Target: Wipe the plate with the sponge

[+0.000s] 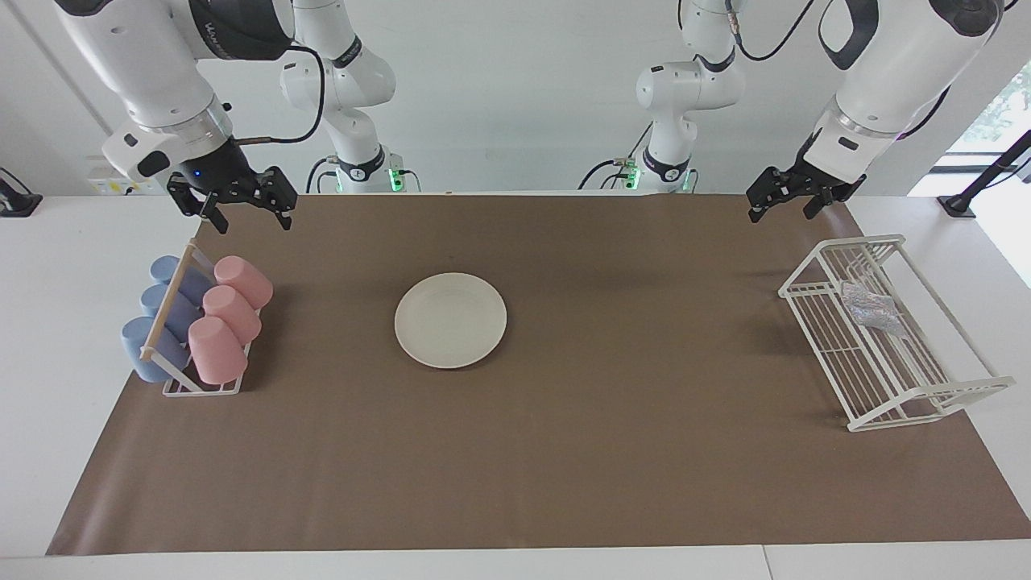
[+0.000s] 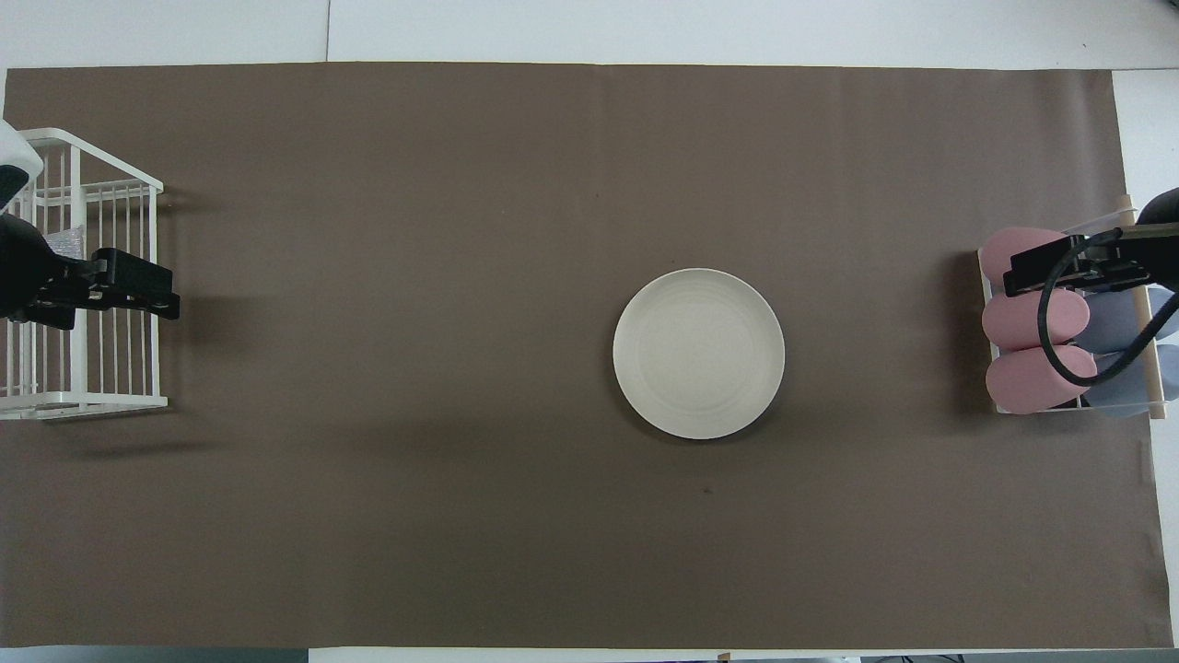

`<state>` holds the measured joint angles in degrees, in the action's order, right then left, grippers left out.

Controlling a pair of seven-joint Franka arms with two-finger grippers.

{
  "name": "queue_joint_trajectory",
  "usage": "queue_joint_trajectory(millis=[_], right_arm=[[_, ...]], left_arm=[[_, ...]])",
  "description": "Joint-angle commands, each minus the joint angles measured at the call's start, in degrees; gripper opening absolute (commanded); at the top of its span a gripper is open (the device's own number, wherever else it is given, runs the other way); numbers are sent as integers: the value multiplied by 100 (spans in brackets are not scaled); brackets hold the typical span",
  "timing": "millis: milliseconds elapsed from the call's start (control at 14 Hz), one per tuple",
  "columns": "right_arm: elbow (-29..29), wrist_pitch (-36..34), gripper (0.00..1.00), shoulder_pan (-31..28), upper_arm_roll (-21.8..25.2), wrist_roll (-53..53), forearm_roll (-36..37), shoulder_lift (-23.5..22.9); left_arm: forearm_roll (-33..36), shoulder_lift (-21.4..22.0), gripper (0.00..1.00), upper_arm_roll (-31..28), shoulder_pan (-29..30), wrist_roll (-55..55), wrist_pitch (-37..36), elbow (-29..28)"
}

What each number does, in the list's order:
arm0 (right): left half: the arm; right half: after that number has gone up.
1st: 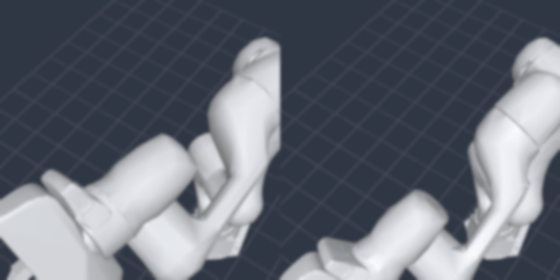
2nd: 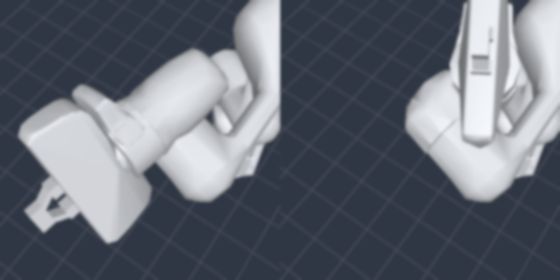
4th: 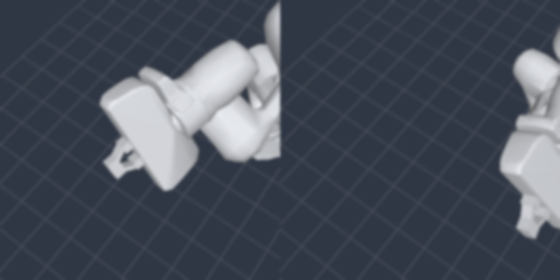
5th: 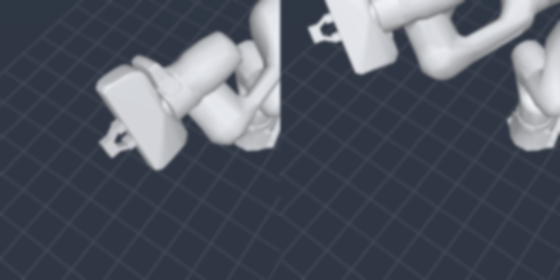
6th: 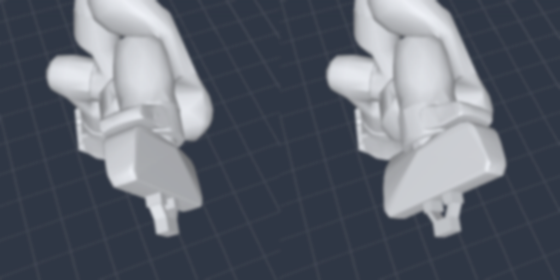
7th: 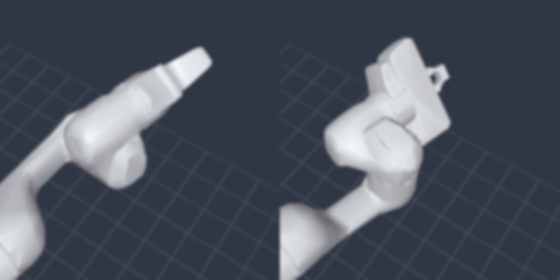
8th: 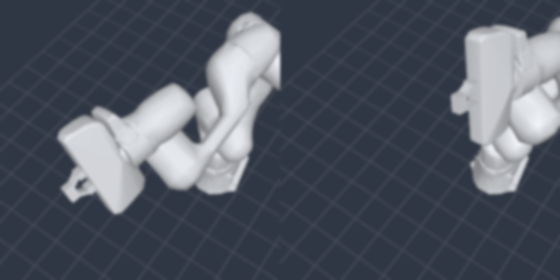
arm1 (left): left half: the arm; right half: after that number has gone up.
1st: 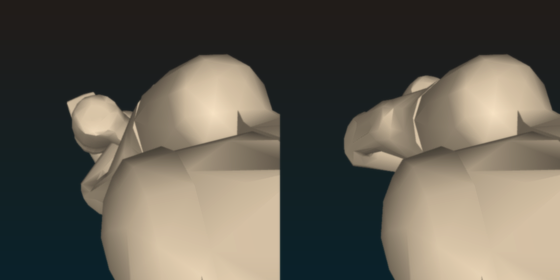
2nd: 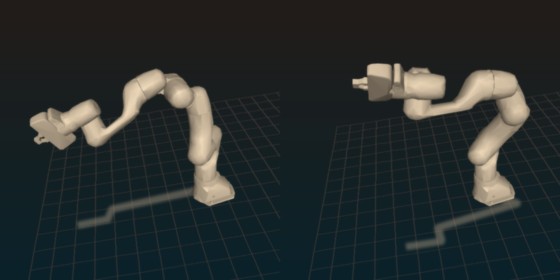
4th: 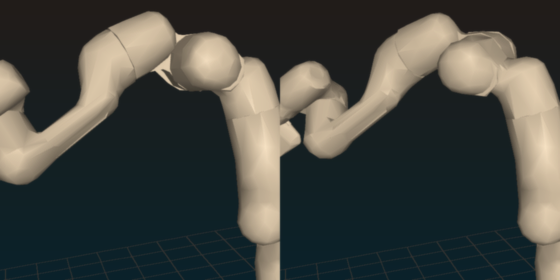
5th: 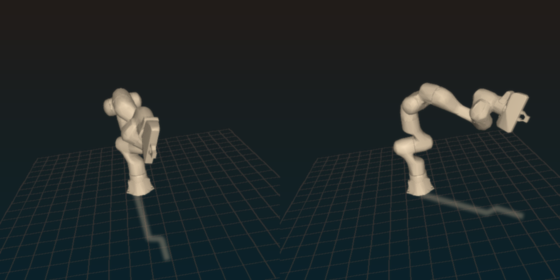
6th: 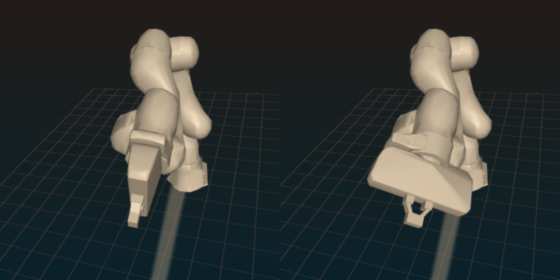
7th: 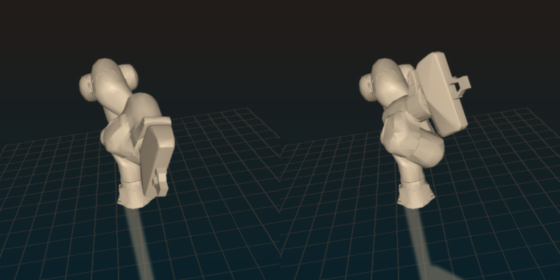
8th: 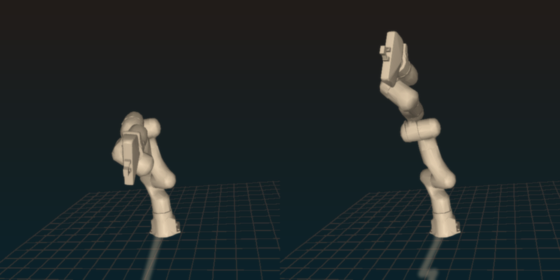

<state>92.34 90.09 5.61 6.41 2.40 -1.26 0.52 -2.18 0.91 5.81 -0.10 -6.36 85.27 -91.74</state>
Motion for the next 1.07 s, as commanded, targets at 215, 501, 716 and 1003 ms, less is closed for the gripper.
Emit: queue_joint_trajectory(millis=[215,501,716,1003], right_arm=[[65,-61,100,-51,-44,-117,65,71],[65,-53,100,-86,-9,-126,65,71],[82,-44,100,-121,-8,-126,65,71],[161,-52,100,-25,-26,-888,56,115]], left_arm=[[-72,111,100,-54,-34,21,-46,-90],[-72,111,100,-54,-69,4,-46,-90],[-72,111,100,-36,-69,-14,-37,-90],[24,102,100,-10,-78,-337,121,-98]])
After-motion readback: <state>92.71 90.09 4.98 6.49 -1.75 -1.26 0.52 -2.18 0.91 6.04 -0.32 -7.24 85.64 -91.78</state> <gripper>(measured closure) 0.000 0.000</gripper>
